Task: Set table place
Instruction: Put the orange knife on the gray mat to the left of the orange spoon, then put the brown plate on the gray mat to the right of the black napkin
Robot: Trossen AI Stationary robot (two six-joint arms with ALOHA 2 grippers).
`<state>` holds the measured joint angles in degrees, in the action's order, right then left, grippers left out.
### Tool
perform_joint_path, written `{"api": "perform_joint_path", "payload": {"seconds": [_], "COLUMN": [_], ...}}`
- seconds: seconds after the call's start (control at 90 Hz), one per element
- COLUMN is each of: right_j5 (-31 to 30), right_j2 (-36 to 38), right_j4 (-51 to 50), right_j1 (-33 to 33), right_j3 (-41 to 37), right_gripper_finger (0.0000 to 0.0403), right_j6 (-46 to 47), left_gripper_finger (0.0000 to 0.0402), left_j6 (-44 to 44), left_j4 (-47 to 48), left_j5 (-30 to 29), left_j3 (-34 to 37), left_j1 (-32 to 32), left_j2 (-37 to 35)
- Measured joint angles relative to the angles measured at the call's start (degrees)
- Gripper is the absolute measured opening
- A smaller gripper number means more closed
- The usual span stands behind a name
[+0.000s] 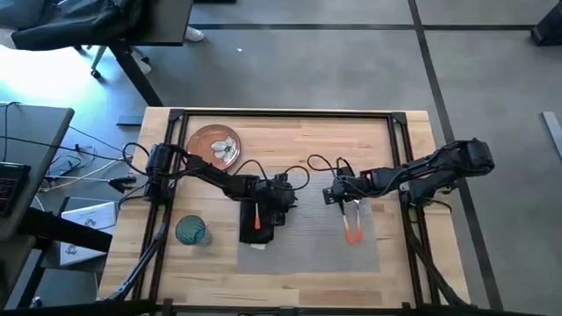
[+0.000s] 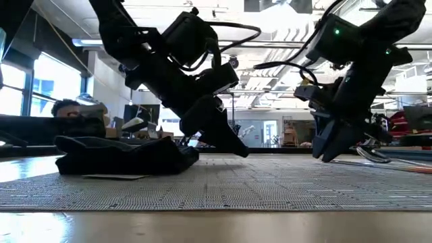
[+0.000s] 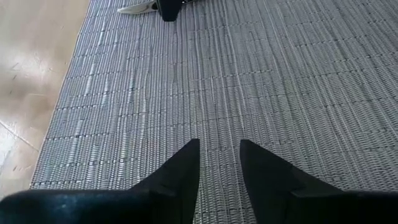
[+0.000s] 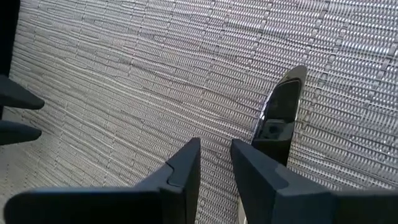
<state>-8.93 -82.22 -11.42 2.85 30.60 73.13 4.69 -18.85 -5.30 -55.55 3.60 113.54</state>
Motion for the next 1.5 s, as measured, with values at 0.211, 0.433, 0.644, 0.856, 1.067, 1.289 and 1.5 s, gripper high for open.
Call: {"api": "perform_joint_path", "payload": {"seconds": [0.211, 0.433, 0.644, 0.856, 1.067, 1.289, 1.5], "right_j5": [0.9, 0.6, -2.1, -8.6, -12.2, -13.6, -15.1], "right_j2": [1.6, 6.3, 7.6, 7.2, 6.3, 3.3, -2.2], "right_j4": [-1.2, -1.7, 0.3, 0.5, 0.7, 0.5, 1.5], "right_j1": [0.0, 0.0, 0.1, 0.1, 0.0, 0.0, 0.1], "right_j3": [1.9, 4.8, 5.3, 5.1, 5.1, 5.1, 5.1], "right_gripper_finger": [0.0078, 0.0078, 0.0078, 0.0078, 0.0078, 0.0078, 0.0078], "right_j6": [-2.8, -12.6, -27.6, -40.8, -46.2, -49.2, -47.8], "left_gripper_finger": [0.0099, 0.0099, 0.0099, 0.0128, 0.0187, 0.0194, 0.0193], "left_j6": [0.0, 1.4, 7.1, 5.4, -4.1, -7.5, -14.6], "left_j4": [0.0, 3.1, 13.3, 30.6, 51.1, 58.1, 65.0], "left_j5": [0.0, -0.9, -7.5, -18.5, -18.8, -19.1, -20.5], "left_j3": [0.0, 0.0, 0.0, -0.1, 0.0, 0.0, 3.7], "left_j1": [0.0, 0.0, -0.3, -4.9, -10.9, -11.2, -13.7], "left_j2": [-0.3, -7.8, -22.7, -31.1, -29.4, -26.4, -23.9]}}
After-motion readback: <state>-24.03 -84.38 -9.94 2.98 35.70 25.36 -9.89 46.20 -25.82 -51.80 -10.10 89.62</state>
